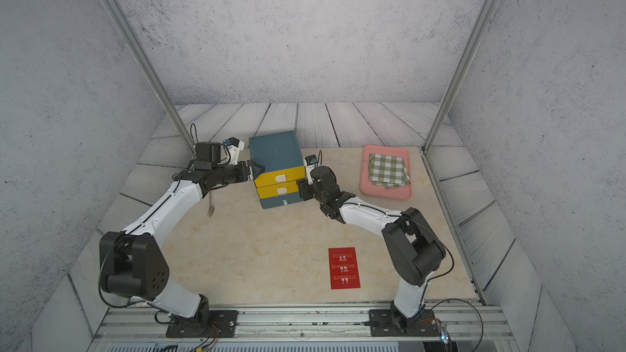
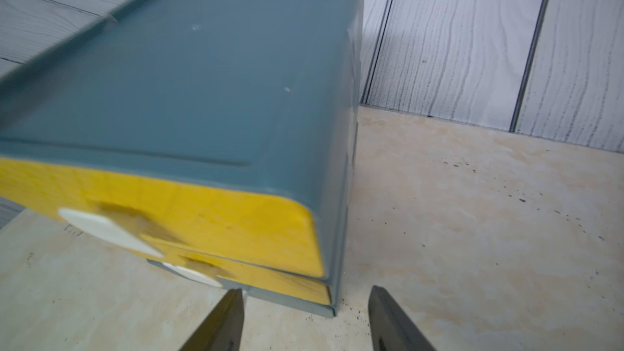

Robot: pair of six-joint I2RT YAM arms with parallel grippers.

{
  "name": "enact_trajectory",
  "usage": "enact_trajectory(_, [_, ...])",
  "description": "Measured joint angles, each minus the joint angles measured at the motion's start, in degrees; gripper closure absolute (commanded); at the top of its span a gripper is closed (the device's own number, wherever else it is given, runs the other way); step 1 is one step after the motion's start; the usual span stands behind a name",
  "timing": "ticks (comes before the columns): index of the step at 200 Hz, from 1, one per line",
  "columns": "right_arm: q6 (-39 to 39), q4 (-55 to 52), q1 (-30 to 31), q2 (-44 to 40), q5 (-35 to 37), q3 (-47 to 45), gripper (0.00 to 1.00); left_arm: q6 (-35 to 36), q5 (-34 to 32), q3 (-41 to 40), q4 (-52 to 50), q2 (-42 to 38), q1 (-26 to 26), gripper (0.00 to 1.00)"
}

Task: Take the postcards out of the drawer
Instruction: Adjust the storage box at the center of the board, then open the drawer in the storage box.

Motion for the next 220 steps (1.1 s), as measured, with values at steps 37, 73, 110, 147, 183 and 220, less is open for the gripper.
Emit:
enact_trajectory(37, [-0.3,-1.8,-1.3,0.2,-2.3,1.5,0.37,-0.2,-1.8,-2.7,0.2,-3.3,-2.9,0.27])
enact_trajectory(73, [-0.9,-2.1,-1.6,0.1,-4.1,0.3,0.30,0.7,-3.3,-3.3,-2.1,-6.8,-3.8,0.26])
enact_trajectory(110, [-2.2,-2.3,-1.6,0.0,-9.2,-3.9,0.18,3.0,-5.5,3.2,-6.2,-8.4,-3.9,0.24])
enact_trajectory(147, [-3.0,0.1,-0.2,0.0,-10.2,-7.9,0.13,5.2,-5.4,13.9,-6.5,-3.0,-3.9,0.24])
enact_trajectory(183, [-4.2,4.2,3.5,0.0,-6.6,-9.0,0.12,5.4,-3.9,15.8,-5.0,5.3,-3.9,0.25])
enact_trajectory(220, [-5.0,13.2,7.3,0.5,-0.7,-11.3,0.12,5.7,-2.2,15.8,-2.9,9.8,-4.0,0.25])
